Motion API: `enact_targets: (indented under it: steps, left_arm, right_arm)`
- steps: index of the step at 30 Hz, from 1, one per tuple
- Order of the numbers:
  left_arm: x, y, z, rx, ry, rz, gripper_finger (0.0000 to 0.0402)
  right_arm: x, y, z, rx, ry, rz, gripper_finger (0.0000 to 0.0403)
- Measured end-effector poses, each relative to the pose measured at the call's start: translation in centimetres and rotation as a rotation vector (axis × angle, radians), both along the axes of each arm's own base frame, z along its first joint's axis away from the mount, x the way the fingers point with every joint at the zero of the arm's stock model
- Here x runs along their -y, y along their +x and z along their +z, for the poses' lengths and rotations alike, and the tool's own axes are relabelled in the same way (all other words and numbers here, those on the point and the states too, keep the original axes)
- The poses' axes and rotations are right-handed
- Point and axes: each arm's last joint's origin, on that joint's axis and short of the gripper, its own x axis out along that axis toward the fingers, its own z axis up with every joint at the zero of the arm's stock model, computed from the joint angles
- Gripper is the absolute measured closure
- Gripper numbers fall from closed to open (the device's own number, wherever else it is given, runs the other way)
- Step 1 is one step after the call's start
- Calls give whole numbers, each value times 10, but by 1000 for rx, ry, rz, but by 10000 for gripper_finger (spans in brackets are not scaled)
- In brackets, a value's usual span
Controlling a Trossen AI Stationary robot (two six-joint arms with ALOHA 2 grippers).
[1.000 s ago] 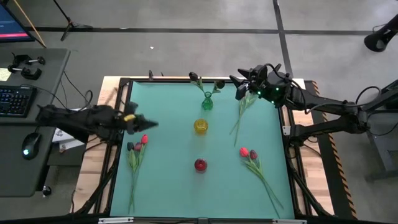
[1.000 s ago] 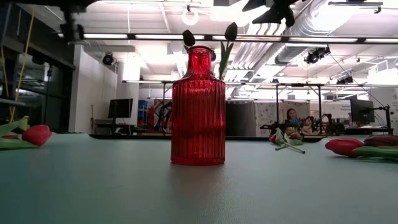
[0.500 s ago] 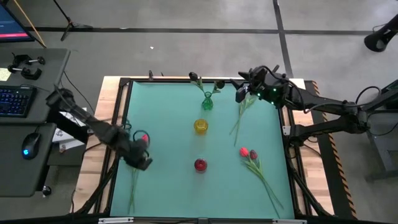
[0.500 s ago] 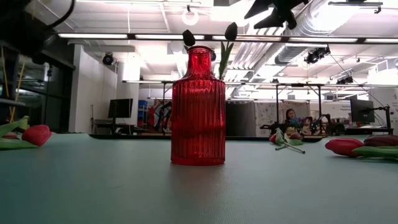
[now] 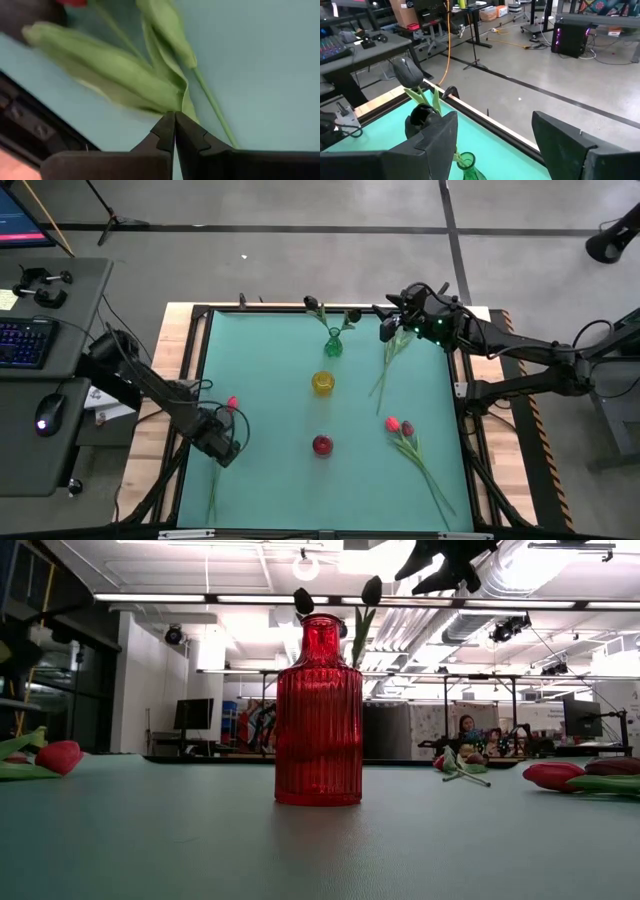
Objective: Sort flowers into vase by color
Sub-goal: Adjust the tulips
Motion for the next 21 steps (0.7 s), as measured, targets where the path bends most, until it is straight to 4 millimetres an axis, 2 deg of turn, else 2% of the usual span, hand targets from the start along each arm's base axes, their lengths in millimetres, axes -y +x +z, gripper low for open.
enact_targets:
  steps: [8,12,15,21]
  left_arm:
    - [3,5,-14,-23,51,-60,401]
    - [0,17,-14,92,64,-55,401]
    - [-6,27,-12,184,83,-46,401]
    - [-19,34,-9,188,61,-77,401]
  right_arm:
    - [0,0,0,2,2,-1,158]
    - [0,0,0,12,13,-5,158]
    - [0,0,0,14,15,-5,158]
    - [0,0,0,25,28,-10,158]
